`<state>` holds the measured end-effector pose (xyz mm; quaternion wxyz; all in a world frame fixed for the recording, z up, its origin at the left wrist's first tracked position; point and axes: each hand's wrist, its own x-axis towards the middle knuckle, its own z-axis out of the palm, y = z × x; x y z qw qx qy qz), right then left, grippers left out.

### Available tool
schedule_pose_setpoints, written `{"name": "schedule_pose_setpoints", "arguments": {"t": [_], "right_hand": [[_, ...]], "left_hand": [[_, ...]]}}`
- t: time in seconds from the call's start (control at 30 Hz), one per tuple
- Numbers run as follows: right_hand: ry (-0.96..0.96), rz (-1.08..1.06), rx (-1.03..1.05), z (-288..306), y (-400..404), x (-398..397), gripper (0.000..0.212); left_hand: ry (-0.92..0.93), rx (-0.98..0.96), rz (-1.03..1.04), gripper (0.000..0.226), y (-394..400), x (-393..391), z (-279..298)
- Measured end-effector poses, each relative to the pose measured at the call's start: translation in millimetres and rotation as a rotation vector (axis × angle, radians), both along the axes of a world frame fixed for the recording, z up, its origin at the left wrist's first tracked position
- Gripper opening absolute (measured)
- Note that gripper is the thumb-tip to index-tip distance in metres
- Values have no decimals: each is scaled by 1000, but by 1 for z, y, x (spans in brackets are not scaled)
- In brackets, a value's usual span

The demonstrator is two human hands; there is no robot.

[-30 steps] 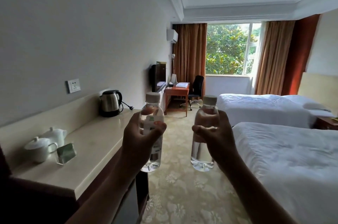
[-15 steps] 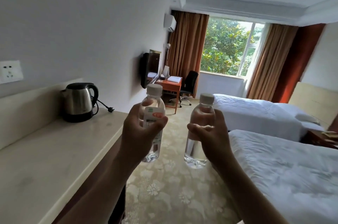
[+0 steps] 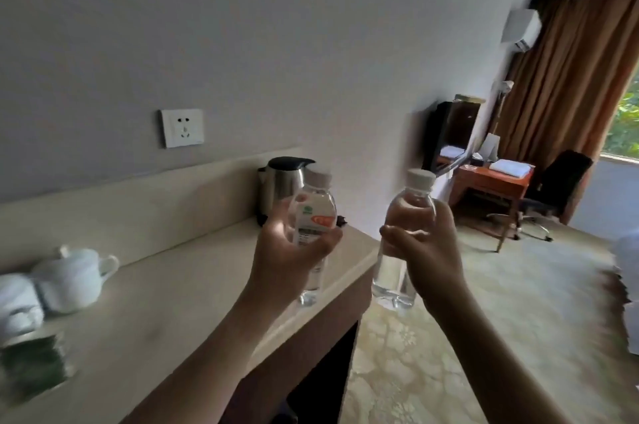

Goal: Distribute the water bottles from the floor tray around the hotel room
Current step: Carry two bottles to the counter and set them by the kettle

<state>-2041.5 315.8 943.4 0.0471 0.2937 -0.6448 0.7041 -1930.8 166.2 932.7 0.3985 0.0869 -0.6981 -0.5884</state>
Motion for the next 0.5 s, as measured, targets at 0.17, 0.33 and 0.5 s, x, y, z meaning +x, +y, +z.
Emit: {"name": "schedule_pose_setpoints", "arguments": {"t": [0.17, 0.33, 0.5], "right_hand": [[-5, 319, 4, -18, -72, -51, 48], [-26, 579, 45, -42, -140, -55, 49], [-45, 729, 81, -70, -197, -40, 54]], "left_hand": [[-6, 33, 326, 37, -21, -13, -8], [-4, 79, 539, 47, -43, 2, -23], [3, 84, 692, 54, -80, 18, -44]]}}
